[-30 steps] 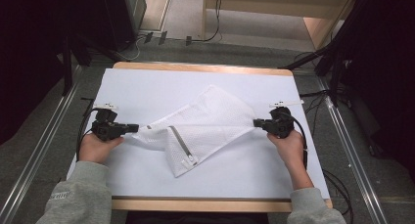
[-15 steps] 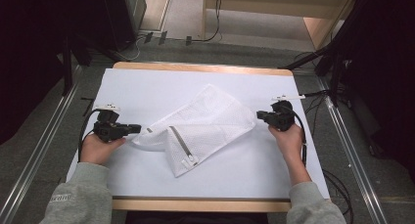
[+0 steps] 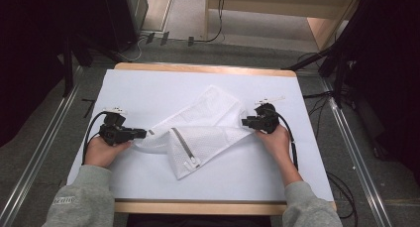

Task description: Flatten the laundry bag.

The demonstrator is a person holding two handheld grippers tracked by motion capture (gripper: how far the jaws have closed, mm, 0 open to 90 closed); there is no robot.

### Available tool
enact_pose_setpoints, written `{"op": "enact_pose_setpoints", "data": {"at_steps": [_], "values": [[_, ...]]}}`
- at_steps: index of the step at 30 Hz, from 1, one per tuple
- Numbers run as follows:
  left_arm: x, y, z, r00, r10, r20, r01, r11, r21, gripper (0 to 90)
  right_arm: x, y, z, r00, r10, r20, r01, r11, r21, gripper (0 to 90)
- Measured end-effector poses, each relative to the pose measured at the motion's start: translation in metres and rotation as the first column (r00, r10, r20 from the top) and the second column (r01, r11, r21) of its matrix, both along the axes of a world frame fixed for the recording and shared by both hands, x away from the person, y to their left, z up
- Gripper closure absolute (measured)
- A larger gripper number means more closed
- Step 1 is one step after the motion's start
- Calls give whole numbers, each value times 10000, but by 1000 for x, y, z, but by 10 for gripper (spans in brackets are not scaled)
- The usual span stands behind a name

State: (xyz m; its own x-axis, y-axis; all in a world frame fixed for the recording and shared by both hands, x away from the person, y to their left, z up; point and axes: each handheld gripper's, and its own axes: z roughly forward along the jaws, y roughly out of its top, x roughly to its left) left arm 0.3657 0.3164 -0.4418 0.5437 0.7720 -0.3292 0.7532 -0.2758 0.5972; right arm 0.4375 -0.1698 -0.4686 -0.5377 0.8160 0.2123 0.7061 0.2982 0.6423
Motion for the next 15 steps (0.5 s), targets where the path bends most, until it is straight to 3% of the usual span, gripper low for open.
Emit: {"op": "enact_pose_setpoints", "data": {"at_steps": [2, 4, 5, 6, 10, 15], "values": [[1, -2, -3, 10000, -24, -89, 26, 9999, 165, 775, 0, 1, -1, 9998, 43, 189, -42, 10000, -52, 703], [2, -4, -7, 9997, -112, -211, 120, 9993, 362, 766, -3, 5, -2, 9980, 128, 621, -89, 9980, -620, 812], [2, -5, -9, 9995, -176, -243, 186, 9990, 405, 766, -3, 5, -2, 9980, 128, 621, -89, 9980, -620, 812], [2, -6, -10, 9994, -267, -200, 274, 9988, 397, 791, -2, 5, -1, 9987, 187, 473, -160, 9983, -565, 888], [2, -5, -12, 9992, -387, -60, 390, 9977, 562, 867, -2, 6, 3, 9993, 61, 380, -31, 9969, -787, 900], [2, -5, -13, 9992, -384, -55, 387, 9975, 591, 900, -5, -22, 15, 9984, -466, 316, 466, 9989, 8, 900]]}}
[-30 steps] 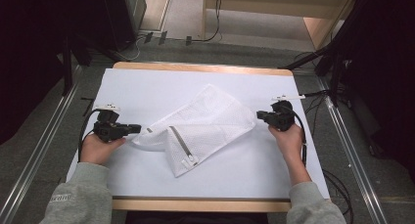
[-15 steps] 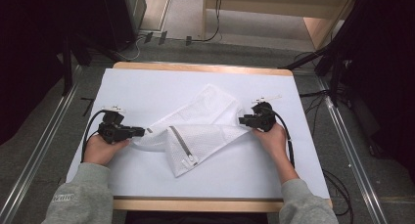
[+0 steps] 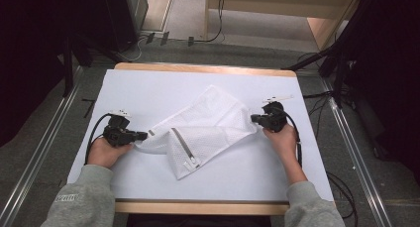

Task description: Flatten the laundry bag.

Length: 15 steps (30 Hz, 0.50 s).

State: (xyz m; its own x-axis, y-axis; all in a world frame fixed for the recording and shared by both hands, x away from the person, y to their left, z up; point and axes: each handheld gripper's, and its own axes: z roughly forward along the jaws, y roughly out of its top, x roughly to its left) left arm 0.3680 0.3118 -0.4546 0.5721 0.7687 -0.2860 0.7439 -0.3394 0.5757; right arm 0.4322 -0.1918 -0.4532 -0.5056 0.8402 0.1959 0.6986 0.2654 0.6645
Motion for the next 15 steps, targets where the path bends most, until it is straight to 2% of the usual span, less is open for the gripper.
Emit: {"op": "enact_pose_setpoints", "data": {"at_steps": [1, 6, 10, 15], "values": [[0, -1, 0, 10000, 10, 22, -10, 10000, 39, 900, 0, 0, 0, 10000, 0, 0, 0, 10000, 0, 900], [-1, -2, 1, 10000, 68, 35, -69, 9999, 116, 900, -2, -33, -1, 9978, -534, -394, 545, 9982, 264, 900], [0, -1, 0, 10000, 62, 7, -62, 10000, 43, 900, -3, -48, -1, 9963, -723, -467, 734, 9970, 232, 900], [1, 1, 0, 9995, 224, -239, -228, 9996, -181, 900, 0, -50, -7, 9931, -1025, -565, 1031, 9946, 74, 878]]}}
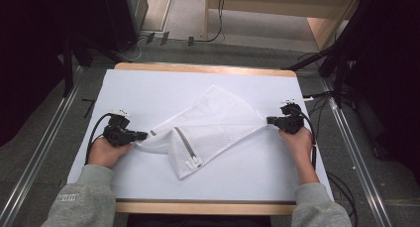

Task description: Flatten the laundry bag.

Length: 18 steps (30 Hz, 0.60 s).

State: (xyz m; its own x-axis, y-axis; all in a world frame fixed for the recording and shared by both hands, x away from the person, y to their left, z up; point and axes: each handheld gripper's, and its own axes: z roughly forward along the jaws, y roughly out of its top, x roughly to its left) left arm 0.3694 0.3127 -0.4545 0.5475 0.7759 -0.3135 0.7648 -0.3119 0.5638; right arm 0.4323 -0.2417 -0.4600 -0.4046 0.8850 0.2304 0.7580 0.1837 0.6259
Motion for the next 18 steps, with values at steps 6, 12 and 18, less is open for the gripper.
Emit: {"op": "enact_pose_setpoints", "data": {"at_steps": [6, 12, 18], "values": [[8, -4, 17, 9993, 80, 379, -68, 9994, -325, 881, -14, 2, 22, 9960, -148, 884, 83, 9972, 742, 791], [36, -30, 25, 9966, -397, 728, 402, 9992, -55, 785, -36, 28, 27, 9931, 801, 861, -862, 9938, 696, 778], [63, -53, 14, 9948, -741, 702, 731, 9972, 171, 674, -59, 51, 24, 9862, 1490, 721, -1541, 9854, 719, 735]]}}
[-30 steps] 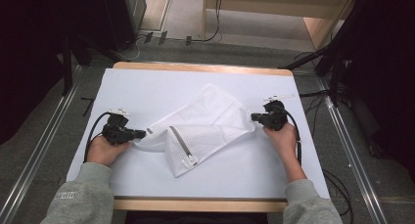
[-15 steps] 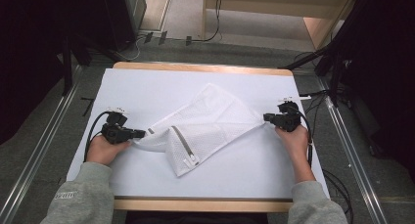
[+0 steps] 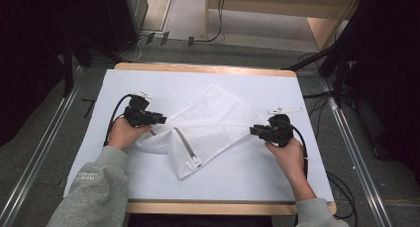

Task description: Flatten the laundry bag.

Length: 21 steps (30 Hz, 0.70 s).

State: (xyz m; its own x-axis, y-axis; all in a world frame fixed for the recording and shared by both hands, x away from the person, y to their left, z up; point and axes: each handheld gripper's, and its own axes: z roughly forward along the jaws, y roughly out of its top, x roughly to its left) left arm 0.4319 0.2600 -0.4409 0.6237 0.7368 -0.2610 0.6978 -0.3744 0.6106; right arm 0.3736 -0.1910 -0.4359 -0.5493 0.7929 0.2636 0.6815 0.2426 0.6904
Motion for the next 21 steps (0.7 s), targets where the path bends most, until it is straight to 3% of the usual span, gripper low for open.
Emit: {"op": "enact_pose_setpoints", "data": {"at_steps": [4, 6, 10, 14, 16, 17, 21], "values": [[10, -10, -9, 9999, -147, -60, 147, 9999, -28, 625, -17, 14, -5, 9993, 372, 16, -372, 9993, -64, 697], [13, -14, -12, 9997, -239, -31, 239, 9996, 157, 604, -23, 21, -10, 9988, 482, 66, -481, 9987, -147, 658], [16, -20, -14, 9992, -388, 106, 387, 9992, 37, 597, -24, 31, -18, 9988, 488, -106, -491, 9983, -329, 577], [18, -28, -16, 9979, -641, -24, 641, 9979, -120, 703, -21, 32, -24, 9989, 296, -358, -293, 9995, 88, 509], [18, -30, -16, 9968, -792, 98, 790, 9967, 185, 763, -19, 33, -27, 9988, 303, -383, -296, 9994, 181, 482], [18, -32, -17, 9970, -754, 165, 749, 9968, 274, 864, -17, 35, -29, 9992, 226, -316, -222, 9997, 111, 461], [18, -33, -16, 9967, -813, 16, 812, 9962, 330, 900, -13, 41, -33, 9992, 153, -365, -148, 9998, 139, 458]]}}
